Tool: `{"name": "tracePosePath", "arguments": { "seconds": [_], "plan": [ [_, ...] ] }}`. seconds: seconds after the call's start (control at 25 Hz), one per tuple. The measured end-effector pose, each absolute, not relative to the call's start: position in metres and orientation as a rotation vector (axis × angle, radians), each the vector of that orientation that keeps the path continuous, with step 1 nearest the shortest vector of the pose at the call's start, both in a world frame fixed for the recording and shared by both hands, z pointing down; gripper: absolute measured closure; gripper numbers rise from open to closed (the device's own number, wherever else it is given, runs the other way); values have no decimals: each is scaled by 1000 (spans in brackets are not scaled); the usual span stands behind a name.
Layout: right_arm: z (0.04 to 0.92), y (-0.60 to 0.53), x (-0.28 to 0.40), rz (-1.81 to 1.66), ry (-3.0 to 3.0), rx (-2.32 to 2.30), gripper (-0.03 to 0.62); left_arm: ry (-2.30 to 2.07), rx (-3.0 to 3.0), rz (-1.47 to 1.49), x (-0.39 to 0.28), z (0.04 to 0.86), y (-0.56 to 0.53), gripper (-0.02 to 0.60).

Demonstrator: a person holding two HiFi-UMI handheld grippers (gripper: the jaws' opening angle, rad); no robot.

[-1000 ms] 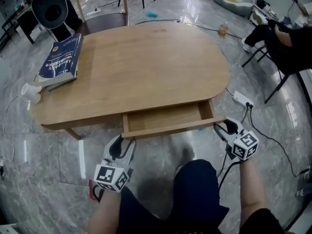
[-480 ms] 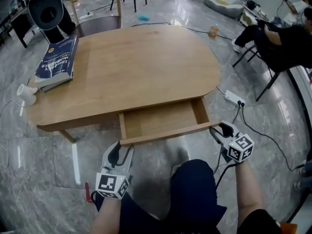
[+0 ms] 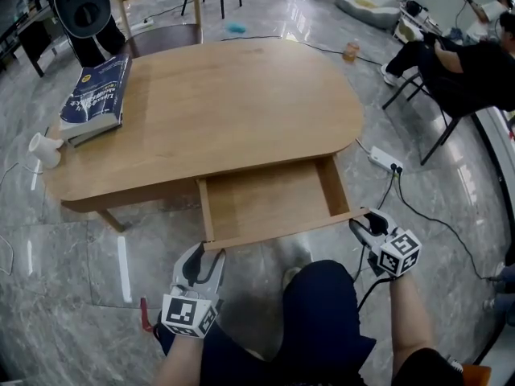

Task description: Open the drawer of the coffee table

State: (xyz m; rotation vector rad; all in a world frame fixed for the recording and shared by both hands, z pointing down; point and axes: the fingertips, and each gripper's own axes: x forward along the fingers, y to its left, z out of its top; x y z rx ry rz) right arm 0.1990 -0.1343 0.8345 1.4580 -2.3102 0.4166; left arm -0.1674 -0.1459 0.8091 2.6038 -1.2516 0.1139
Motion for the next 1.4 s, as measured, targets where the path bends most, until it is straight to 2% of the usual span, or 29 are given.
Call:
{"name": "tracePosePath", "arguments": {
  "seconds": [1.04, 1.4],
  "plan": [
    [855, -116, 198, 425, -2272, 1494, 399, -1200, 2610, 198, -170, 827, -129, 402],
    [837, -95, 208, 447, -2348, 1577, 403, -1300, 2627, 146, -196, 798, -124, 430]
  ]
}}
